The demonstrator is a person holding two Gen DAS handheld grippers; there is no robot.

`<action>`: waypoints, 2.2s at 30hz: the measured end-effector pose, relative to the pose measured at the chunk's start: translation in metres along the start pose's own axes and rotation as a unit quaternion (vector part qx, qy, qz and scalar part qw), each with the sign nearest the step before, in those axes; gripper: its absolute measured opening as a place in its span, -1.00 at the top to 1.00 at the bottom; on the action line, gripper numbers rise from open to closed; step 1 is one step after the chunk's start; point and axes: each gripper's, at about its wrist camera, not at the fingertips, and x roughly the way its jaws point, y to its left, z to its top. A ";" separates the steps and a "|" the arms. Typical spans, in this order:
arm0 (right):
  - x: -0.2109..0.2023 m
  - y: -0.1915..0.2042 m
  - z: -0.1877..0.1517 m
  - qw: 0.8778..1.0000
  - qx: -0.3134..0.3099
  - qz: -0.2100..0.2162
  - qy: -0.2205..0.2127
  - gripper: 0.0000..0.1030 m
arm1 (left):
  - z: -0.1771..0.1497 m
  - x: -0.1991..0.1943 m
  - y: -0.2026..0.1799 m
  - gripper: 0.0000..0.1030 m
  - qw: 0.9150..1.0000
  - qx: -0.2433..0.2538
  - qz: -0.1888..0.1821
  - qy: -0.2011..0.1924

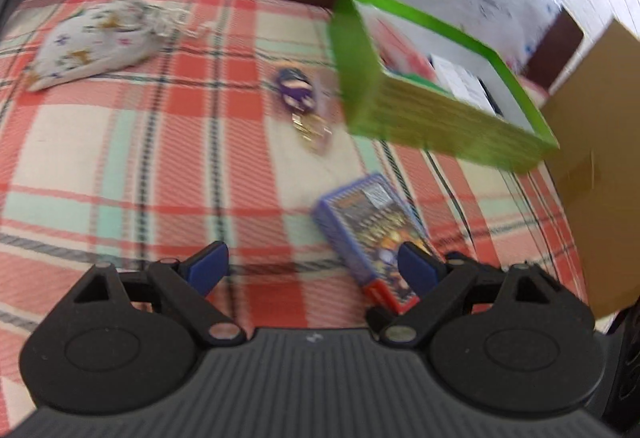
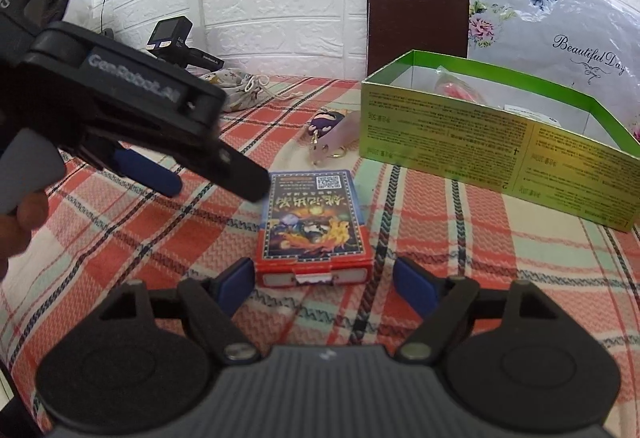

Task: Organize objects
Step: 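Close the left tool on the card pack and lift it, then lower the card pack into the green box and open the left tool, then move the open left tool toward the purple figure keychain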

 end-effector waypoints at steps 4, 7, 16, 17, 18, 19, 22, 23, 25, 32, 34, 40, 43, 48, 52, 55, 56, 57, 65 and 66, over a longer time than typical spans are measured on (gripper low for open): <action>0.004 -0.001 0.001 1.000 0.001 0.008 0.000 -0.39 | -0.003 0.017 -0.016 -0.81 1.000 0.012 -0.006 0.019; 0.006 0.007 0.002 0.999 -0.026 0.019 -0.005 -0.19 | -0.003 0.020 -0.023 -0.65 0.999 0.037 0.000 0.000; -0.020 -0.002 0.008 0.996 -0.008 0.008 -0.089 -0.17 | 0.015 -0.022 -0.053 -0.05 0.993 0.083 -0.009 -0.085; -0.025 -0.004 0.011 0.994 -0.007 0.002 -0.105 -0.17 | 0.020 -0.026 -0.060 -0.05 0.991 0.092 -0.010 -0.097; -0.028 -0.008 0.015 0.993 -0.003 -0.003 -0.120 -0.17 | 0.027 -0.029 -0.066 -0.05 0.989 0.101 -0.013 -0.108; -0.031 -0.014 0.020 0.991 0.001 -0.008 -0.133 -0.17 | 0.034 -0.030 -0.072 -0.05 0.987 0.110 -0.017 -0.116; -0.033 -0.034 0.035 0.987 0.011 -0.031 -0.155 -0.17 | 0.057 -0.021 -0.091 -0.05 0.983 0.127 -0.031 -0.126; -0.033 -0.043 0.039 0.987 0.016 -0.038 -0.158 -0.17 | 0.065 -0.015 -0.100 -0.05 0.983 0.131 -0.036 -0.127; -0.031 -0.062 0.047 0.985 0.025 -0.056 -0.164 -0.17 | 0.080 -0.003 -0.118 -0.05 0.980 0.145 -0.047 -0.131; 0.008 -0.131 0.081 0.971 0.043 -0.172 -0.162 -0.35 | 0.120 0.052 -0.179 -0.15 0.972 0.188 -0.023 -0.138; 0.019 -0.147 0.081 0.971 0.074 -0.183 -0.137 -0.34 | 0.121 0.059 -0.175 -0.15 0.979 0.164 -0.031 -0.119; 0.011 -0.143 0.054 0.971 0.104 -0.161 -0.145 -0.33 | 0.099 0.055 -0.157 -0.16 0.980 0.161 -0.004 -0.118; 0.003 -0.133 0.050 0.970 0.103 -0.160 -0.153 -0.34 | 0.094 0.054 -0.152 -0.16 0.982 0.154 0.011 -0.104; -0.011 -0.124 0.053 0.972 0.097 -0.156 -0.146 -0.34 | 0.084 0.038 -0.147 -0.17 0.984 0.144 0.027 -0.105; -0.027 -0.115 0.049 0.972 0.100 -0.156 -0.147 -0.37 | 0.073 0.023 -0.141 -0.26 0.982 0.144 0.049 -0.113; -0.036 -0.109 0.046 0.972 0.099 -0.157 -0.145 -0.41 | 0.062 0.016 -0.131 -0.27 0.982 0.138 0.063 -0.110; -0.039 -0.107 0.044 0.973 0.100 -0.154 -0.142 -0.42 | 0.058 0.014 -0.127 -0.27 0.983 0.135 0.067 -0.108; -0.041 -0.105 0.043 0.974 0.101 -0.151 -0.139 -0.42 | 0.054 0.013 -0.122 -0.27 0.983 0.132 0.071 -0.105; -0.047 -0.080 0.037 0.981 0.114 -0.117 -0.108 -0.42 | 0.027 0.001 -0.081 -0.35 0.983 0.108 0.115 -0.091; -0.047 -0.076 0.038 0.981 0.114 -0.113 -0.107 -0.42 | 0.024 -0.001 -0.076 -0.35 0.983 0.105 0.121 -0.092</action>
